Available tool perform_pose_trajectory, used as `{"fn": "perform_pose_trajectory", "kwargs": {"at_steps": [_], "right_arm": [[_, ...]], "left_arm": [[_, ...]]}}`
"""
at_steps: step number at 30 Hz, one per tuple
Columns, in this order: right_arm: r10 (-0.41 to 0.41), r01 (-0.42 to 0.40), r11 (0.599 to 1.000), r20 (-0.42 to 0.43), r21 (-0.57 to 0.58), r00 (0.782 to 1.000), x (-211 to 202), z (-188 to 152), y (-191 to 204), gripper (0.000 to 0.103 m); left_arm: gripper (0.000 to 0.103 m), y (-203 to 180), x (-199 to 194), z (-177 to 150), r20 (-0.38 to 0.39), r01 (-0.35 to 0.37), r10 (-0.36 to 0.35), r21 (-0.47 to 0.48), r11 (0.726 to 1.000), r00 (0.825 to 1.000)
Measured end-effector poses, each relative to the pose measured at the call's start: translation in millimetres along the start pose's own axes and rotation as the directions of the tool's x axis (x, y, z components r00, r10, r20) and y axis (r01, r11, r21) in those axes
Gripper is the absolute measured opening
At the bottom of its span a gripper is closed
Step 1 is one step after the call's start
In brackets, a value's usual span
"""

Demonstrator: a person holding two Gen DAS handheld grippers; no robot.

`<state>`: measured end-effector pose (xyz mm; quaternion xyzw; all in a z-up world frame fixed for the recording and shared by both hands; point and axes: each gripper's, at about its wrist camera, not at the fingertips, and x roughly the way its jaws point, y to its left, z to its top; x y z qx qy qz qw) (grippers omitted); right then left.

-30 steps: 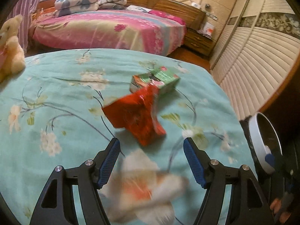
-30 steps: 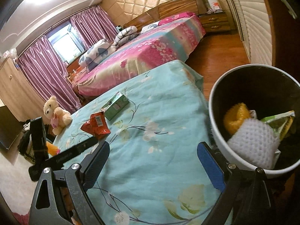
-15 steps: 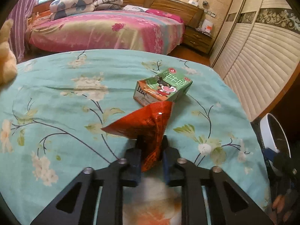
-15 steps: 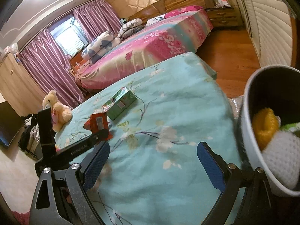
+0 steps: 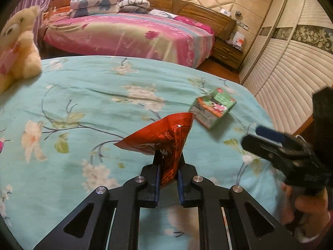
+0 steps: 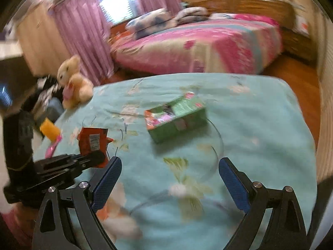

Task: Collect trash
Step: 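Grasp the red snack bag with the left tool while the right tool reaches toward the green juice box, then close the right tool on the green juice box and lift it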

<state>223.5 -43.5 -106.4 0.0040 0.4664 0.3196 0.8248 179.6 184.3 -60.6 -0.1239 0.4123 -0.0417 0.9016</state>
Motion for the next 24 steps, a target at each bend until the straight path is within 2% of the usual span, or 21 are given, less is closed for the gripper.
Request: {"fn": "perform_pose_trajectory", "kwargs": {"at_steps": [7,10,13,16,24], "right_arm": [[-0.029,0.022,0.994,-0.062,-0.109,0.998,36,23,-4,0.095],[-0.005,-0.007,0.993,-0.095,-0.122,0.995,50,31,-9,0.095],[-0.021,0.003,0.989,-0.118,-0.146,0.993,60,34,-10,0.095],[-0.003,-0.012,0.99,-0.107,-0.137,0.994,60,37,-10,0.09],[-0.012,0.004,0.994,-0.072,-0.109,0.997,34,15,1,0.09]], "left_arm": [[0.012,6,5,3,-0.017,-0.001,0.001,-0.018,1.0,1.0],[0.012,7,9,6,-0.016,-0.006,0.006,-0.025,1.0,1.0],[0.012,7,12,6,-0.018,-0.007,0.007,-0.028,1.0,1.0],[0.012,6,12,6,-0.016,-0.01,0.01,-0.022,1.0,1.0],[0.012,-3,4,0,-0.008,0.012,-0.012,-0.001,1.0,1.0]]}}
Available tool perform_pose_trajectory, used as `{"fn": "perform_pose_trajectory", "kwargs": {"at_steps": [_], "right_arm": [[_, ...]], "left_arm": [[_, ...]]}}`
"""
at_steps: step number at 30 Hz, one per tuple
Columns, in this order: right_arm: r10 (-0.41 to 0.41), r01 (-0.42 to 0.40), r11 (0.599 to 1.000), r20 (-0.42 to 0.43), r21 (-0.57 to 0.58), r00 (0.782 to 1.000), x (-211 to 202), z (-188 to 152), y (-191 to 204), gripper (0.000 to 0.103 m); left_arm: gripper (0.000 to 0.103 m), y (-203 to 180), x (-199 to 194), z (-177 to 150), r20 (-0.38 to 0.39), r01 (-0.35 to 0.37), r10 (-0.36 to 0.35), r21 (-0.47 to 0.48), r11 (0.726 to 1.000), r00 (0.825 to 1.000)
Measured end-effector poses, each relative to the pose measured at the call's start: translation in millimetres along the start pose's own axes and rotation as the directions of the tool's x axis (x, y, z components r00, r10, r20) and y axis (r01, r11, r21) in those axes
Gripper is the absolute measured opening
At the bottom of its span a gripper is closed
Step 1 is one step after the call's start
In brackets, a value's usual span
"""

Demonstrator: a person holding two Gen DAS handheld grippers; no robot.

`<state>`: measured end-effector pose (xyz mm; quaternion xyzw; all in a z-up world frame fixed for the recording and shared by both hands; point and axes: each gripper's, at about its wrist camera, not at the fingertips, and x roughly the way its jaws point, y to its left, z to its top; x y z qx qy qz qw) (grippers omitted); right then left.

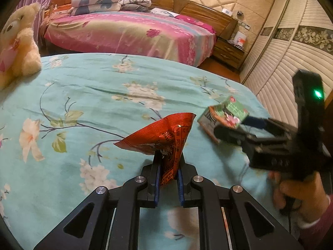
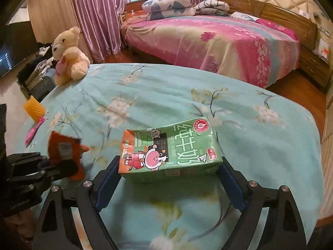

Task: Collect trash
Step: 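Close the right tool on the green juice box and lift it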

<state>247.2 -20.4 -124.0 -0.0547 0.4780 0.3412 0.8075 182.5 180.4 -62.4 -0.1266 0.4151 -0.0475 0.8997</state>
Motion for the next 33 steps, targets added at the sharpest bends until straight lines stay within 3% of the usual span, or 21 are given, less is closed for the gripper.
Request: {"fn": "perform_pose_trajectory", "kwargs": {"at_steps": [5,14,21,33], "right_arm": [[-0.018,0.013,0.991,0.033,0.134,0.999,-30,-30,-7,0.09],[-0.09,0.042,0.931,0.118,0.362,0.989,-94,-84,-23,0.09],[-0.163,0.077,0.898,0.166,0.433,0.973,-133,-112,-22,0.09],[-0.199,0.084,0.871,0.192,0.483,0.961,-161,-143,-19,0.09]], "left_arm": [[0.012,-13,-7,-7,0.0,0.031,-0.031,0.023,0.999,1.0],[0.012,-42,-20,-25,-0.013,0.088,-0.087,0.08,0.993,0.996],[0.012,-64,-24,-36,-0.031,0.113,-0.11,0.145,0.983,0.993],[0.012,-94,-31,-50,-0.036,0.13,-0.125,0.212,0.969,0.991]]}}
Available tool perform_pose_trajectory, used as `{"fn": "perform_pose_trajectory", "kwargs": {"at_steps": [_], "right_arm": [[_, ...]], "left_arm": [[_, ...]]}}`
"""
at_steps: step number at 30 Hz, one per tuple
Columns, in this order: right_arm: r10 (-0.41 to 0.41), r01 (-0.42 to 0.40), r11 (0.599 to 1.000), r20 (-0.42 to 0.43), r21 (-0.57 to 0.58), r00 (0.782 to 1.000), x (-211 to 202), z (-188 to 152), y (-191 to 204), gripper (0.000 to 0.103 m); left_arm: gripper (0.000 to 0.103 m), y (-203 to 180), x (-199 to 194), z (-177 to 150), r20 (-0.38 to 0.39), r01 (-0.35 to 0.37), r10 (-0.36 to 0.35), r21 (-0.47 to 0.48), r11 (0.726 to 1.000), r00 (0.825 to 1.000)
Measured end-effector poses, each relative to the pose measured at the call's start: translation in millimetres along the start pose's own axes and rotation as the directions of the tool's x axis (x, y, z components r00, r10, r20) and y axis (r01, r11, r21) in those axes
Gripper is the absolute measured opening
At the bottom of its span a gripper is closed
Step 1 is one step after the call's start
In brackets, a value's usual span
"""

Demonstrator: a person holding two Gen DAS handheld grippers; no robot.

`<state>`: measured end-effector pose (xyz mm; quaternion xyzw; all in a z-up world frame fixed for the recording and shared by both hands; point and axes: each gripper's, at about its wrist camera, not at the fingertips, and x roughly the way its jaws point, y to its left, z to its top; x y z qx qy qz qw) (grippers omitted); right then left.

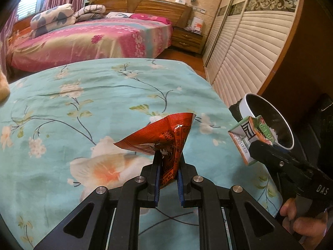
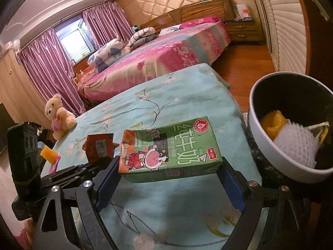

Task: Collect trash
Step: 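Close the right tool on the green juice box and lift it, then carry the red bag and green juice box toward the bin with both tools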

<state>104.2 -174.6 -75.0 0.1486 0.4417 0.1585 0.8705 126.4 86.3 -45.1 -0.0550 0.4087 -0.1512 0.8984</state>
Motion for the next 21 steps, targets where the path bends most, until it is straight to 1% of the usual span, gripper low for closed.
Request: {"fn": "perform_pose_trajectory", "kwargs": {"at_steps": [5,14,18,21], "right_arm": [[-0.008,0.007,1.0,0.014,0.01,1.0,-11,-4,-5,0.09],[-0.009,0.009,1.0,0.017,0.023,1.0,-19,-11,-6,0.09],[-0.01,0.01,1.0,0.005,0.02,1.0,-15,-13,-7,0.09],[-0.019,0.019,1.0,-0.026,-0.004,0.999,-6,-16,-5,0.09]], "left_arm": [[0.012,-10,0,-3,-0.003,0.003,-0.003,0.02,1.0,1.0],[0.012,-23,0,-7,-0.003,0.002,-0.002,0.044,0.999,1.0],[0.012,-23,3,-9,-0.01,0.004,-0.004,0.039,0.999,1.0],[0.012,-22,7,-12,-0.019,0.001,0.0,0.035,0.999,1.0]]}}
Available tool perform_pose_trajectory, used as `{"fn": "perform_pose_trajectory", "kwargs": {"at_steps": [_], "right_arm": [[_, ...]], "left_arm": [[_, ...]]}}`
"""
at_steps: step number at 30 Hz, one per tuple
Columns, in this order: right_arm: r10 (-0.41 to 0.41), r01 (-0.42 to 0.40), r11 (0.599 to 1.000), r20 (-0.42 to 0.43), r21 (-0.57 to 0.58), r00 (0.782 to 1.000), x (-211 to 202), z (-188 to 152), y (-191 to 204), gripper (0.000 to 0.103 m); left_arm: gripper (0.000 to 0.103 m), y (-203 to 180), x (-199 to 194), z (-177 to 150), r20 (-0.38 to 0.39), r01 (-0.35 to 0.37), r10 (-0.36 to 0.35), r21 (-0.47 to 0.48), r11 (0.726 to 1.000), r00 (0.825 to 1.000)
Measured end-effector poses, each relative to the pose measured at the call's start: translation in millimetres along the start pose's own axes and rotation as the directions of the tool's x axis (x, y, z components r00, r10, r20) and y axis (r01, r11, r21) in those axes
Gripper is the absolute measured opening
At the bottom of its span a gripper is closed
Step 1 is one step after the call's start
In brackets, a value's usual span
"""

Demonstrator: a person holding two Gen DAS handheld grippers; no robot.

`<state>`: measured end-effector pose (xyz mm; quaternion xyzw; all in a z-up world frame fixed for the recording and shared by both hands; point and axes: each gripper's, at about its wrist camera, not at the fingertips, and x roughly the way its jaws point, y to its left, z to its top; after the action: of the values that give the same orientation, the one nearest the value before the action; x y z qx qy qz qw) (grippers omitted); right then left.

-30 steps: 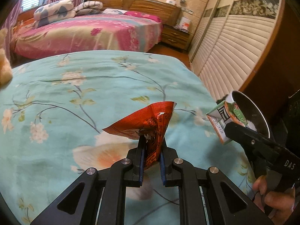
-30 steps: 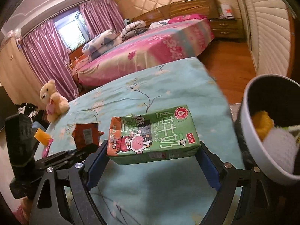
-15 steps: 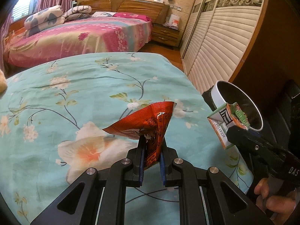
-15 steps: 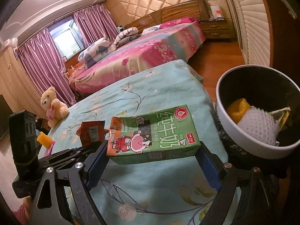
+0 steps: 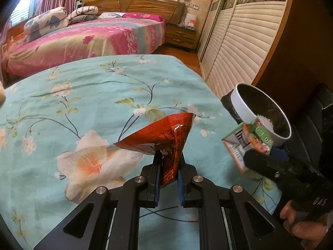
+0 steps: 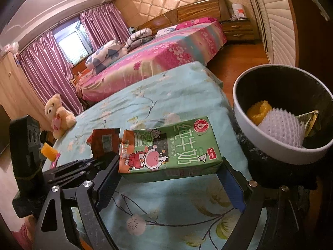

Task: Collect trash
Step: 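Carry the red bag and green juice box toward the bin with both tools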

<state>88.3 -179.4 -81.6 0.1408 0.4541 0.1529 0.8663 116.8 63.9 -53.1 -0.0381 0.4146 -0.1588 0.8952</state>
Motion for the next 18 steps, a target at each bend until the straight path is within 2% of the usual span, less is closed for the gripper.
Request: {"fn": "perform_pose_trajectory", "kwargs": {"at_steps": [4,7,15,18], "right_arm": [[-0.034,0.034,0.999,-0.03,-0.016,0.999,12,-6,2,0.091],[-0.02,0.02,1.0,-0.074,0.007,0.997,17,-10,-1,0.091],[0.015,-0.02,0.997,-0.076,-0.075,0.997,-4,-20,-9,0.092],[0.022,-0.027,0.998,-0.089,-0.06,0.996,-1,-22,-11,0.092]], "left_arm": [[0.012,3,3,-5,-0.013,-0.005,0.005,-0.011,1.0,1.0],[0.012,7,4,-8,-0.019,-0.007,0.007,-0.02,1.0,1.0],[0.012,18,4,-14,-0.023,0.008,-0.009,-0.045,0.999,1.0],[0.012,20,5,-16,-0.021,0.015,-0.016,-0.054,0.998,1.0]]}}
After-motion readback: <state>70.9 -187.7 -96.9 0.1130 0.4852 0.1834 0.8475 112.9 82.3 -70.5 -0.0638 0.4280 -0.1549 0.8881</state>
